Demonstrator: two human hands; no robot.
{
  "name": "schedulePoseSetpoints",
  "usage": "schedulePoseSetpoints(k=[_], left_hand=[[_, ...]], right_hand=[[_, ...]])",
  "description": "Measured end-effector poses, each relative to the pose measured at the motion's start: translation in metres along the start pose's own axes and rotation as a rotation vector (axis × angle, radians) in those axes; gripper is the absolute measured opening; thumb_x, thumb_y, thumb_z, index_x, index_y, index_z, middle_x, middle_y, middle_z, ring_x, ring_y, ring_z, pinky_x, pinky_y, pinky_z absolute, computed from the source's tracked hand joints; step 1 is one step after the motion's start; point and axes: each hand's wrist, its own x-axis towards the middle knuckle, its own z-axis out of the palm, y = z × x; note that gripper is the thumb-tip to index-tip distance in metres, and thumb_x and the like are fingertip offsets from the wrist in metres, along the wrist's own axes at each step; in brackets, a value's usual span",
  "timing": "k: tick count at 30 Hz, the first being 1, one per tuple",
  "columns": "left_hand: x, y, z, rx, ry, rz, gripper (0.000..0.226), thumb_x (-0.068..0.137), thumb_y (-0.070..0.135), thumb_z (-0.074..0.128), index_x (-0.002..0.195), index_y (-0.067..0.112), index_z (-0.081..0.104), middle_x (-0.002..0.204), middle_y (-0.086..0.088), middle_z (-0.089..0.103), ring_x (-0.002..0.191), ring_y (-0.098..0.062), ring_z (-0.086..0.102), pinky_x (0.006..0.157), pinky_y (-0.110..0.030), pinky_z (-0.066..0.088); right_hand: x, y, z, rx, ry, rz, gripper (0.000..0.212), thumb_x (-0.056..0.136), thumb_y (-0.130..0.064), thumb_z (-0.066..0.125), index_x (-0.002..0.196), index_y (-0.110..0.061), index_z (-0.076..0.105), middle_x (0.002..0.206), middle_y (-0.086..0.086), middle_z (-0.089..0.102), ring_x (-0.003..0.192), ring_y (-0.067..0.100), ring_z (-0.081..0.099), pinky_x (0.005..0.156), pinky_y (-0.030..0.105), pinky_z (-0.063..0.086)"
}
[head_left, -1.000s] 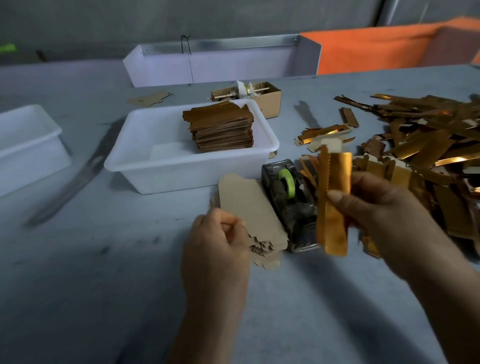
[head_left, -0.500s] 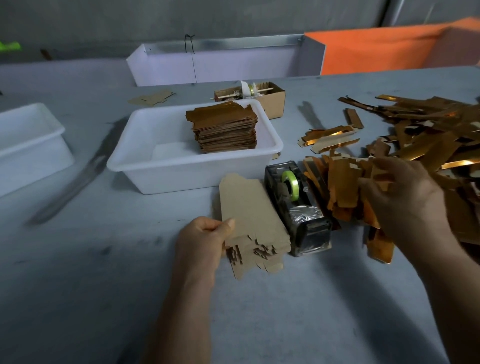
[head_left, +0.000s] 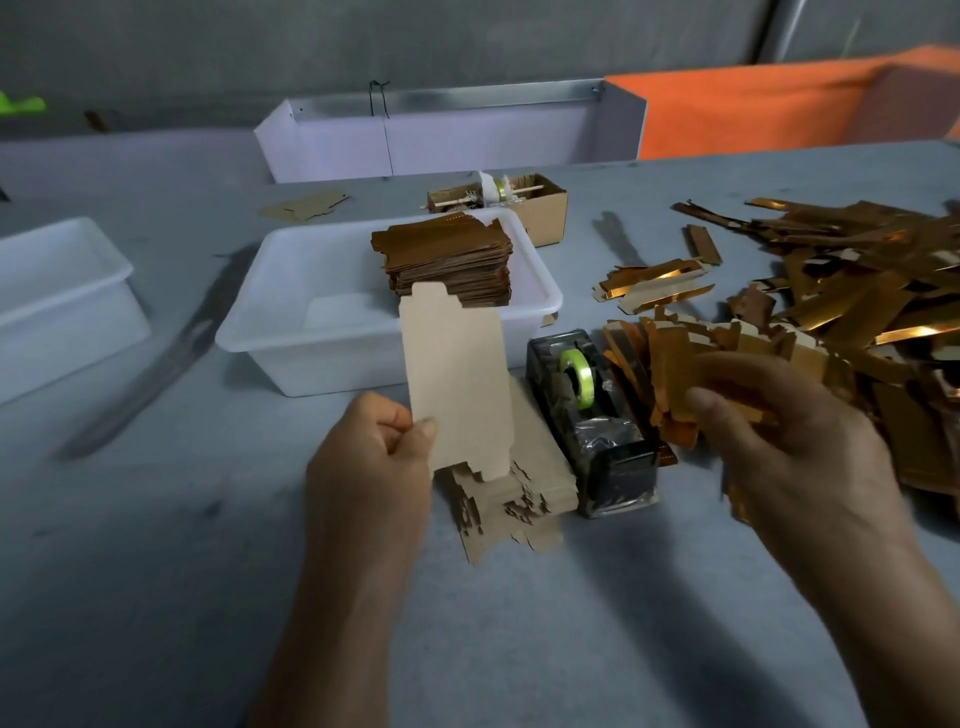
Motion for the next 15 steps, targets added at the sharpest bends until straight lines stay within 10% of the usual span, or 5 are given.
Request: schedulePoseSetpoints(k=[7,15], left_hand=[[-0.028,0.021,-0.009,-0.489,-0.395,-0.127,0.012,0.084,0.019,0.067,0.083,0.007,0.064,0.064,-0.004,0.067,0.047,-0.007,0.048,0.048,-0.017,0.043],[-0.04,0.027,0.008,-0.693,-0.527,-0.185,0.025,0.074,0.012,0.075,0.097,0.012,0.067,0.08,0.003,0.076,0.064,-0.002,0.069,0.051,-0.011,0.048]], right_hand=[[-0.019,-0.023,0.013,0.708,-0.436,0.35,0.042,0.06,-0.048,0.063,0.099,-0.034,0.068,0.093,-0.017,0.07,0.087,0.002,0.066,0.066,0.02,0.053],[-0.028,-0.021,0.019,0.815,-0.458,0.401,0.026,0.061,-0.028,0.066,0.086,-0.023,0.073,0.087,0.0,0.073,0.083,0.013,0.069,0.071,0.029,0.052]])
